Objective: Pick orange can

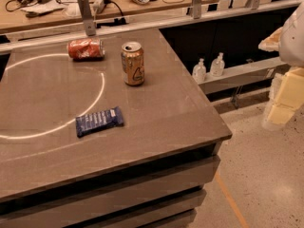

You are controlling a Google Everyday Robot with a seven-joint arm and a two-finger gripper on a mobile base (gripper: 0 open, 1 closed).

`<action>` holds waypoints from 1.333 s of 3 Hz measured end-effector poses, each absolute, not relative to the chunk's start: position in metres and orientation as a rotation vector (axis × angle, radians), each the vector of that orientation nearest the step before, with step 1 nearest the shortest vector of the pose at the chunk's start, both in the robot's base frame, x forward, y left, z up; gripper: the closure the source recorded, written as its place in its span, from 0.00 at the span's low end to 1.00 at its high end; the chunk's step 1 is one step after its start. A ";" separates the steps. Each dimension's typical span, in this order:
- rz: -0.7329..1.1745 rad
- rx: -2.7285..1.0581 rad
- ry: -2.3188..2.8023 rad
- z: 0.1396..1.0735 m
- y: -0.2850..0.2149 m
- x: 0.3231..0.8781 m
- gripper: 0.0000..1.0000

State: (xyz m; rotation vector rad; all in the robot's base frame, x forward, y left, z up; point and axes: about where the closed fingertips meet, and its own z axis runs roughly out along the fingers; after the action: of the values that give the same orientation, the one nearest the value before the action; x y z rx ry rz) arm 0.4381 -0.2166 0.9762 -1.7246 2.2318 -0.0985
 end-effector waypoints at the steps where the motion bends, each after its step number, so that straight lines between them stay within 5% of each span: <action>1: -0.099 -1.725 2.232 0.976 -0.217 0.438 0.00; 4: 0.340 -1.458 1.946 0.965 -0.189 0.503 0.00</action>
Offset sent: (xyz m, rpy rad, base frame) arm 0.0301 0.0241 -0.0024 0.2915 -0.0137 0.0306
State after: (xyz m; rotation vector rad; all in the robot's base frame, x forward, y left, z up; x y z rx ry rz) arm 0.5033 -0.1894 0.9655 -1.4580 1.9455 0.3400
